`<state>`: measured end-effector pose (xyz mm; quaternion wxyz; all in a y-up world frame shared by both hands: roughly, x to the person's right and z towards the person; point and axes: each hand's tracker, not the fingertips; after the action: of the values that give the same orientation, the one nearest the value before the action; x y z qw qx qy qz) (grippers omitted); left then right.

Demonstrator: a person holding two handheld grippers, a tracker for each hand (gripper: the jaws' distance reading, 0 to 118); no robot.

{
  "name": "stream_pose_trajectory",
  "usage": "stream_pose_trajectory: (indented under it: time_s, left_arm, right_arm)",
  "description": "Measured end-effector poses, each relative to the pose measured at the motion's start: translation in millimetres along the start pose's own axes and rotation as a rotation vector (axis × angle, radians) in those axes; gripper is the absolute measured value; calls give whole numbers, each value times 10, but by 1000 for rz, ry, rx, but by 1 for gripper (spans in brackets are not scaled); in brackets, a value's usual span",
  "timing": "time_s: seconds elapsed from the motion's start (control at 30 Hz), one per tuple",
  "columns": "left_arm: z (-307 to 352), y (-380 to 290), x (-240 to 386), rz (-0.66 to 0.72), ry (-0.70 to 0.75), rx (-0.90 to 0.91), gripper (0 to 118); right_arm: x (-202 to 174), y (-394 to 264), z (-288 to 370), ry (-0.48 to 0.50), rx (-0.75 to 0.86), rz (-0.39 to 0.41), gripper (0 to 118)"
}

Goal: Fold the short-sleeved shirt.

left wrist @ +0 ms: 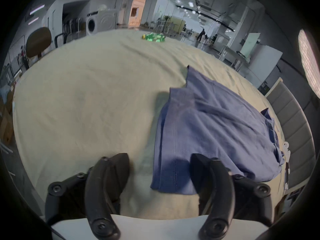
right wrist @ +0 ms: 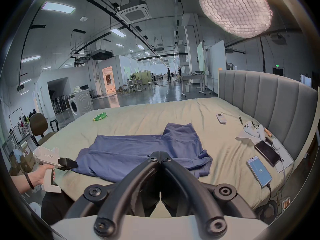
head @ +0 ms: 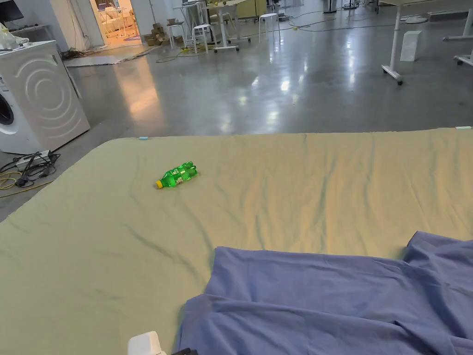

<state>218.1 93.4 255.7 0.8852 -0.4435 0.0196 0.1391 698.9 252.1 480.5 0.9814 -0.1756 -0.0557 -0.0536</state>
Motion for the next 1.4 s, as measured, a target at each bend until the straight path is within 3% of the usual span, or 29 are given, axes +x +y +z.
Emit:
stream_pose_trajectory:
  time_s: [0.03, 0.13, 0.2, 0.33, 0.37, 0.43, 0.47, 0.5, 0.63, 0.73, 0.83, 0.93, 1.0, 1.03, 1.07, 1.13, 1.17, 1.23, 1.33, 1.4]
  left_arm:
    - [46, -26, 78, -80, 82, 35, 58]
    - [160, -97, 355, -205, 50, 43, 14]
    - [27, -82, 371, -233, 44, -2, 10]
    - [-20, -109, 648, -453, 120, -61, 10]
    - [-21, -106, 683, -487, 122, -68, 10]
    - [-18, -95, 703, -503, 126, -81, 10]
    - [-45, -74, 689, -491, 125, -82, 10]
    - [-46, -72, 682, -492, 127, -86, 10]
    - [-3, -61, 717, -485, 121, -88, 10]
    - [78, -42, 781, -469, 110, -90, 10]
    - [110, 0, 783, -445, 87, -103, 10]
    - [61, 31, 692, -381, 65, -103, 10]
    - [-32, 54, 523, -350, 53, -89, 10]
    - [-46, 51, 486, -344, 49, -79, 10]
    - [-41, 46, 476, -340, 46, -74, 10]
    - [-81, 45, 420, -338, 38, -75, 10]
    - [-88, 64, 400, -340, 32, -80, 9]
    - [-66, 151, 331, -320, 2, -95, 9]
    - [82, 138, 230, -322, -49, 67, 7]
    - [328, 150, 319, -339, -20, 111, 7]
  right_arm:
    - [-8, -13, -4, -6, -3, 6, 0]
    - [-32, -42, 1, -49, -34, 55, 0]
    - [-43, -63, -7, -57, -35, 94, 0]
    - [45, -80, -140, -56, -47, 90, 2]
    - [106, -84, -218, -66, -43, 100, 15]
    - [334, -179, -515, -113, -177, -5, 64]
    - [435, -176, -676, -157, -199, 18, 86]
    - [541, -207, -850, -176, -270, -24, 89]
    - [1125, -507, -1555, -188, -346, -212, 87]
    - [1383, -714, -1976, -279, -434, -275, 87]
    - [1356, -822, -2135, -285, -507, -274, 60]
    - [1074, -762, -2082, -309, -451, -129, 60]
    - [964, -744, -2082, -308, -456, -69, 44]
    - [895, -740, -2083, -276, -462, -72, 27]
    - [842, -741, -2112, -250, -475, -75, 17]
    - [730, -758, -2226, -289, -484, 47, 14]
    - [738, -794, -2299, -286, -497, 74, 6]
    - [815, -780, -2273, -274, -480, -28, 5]
    - [945, -660, -2011, -237, -445, -186, 3]
    - [971, -557, -1768, -241, -385, -180, 2]
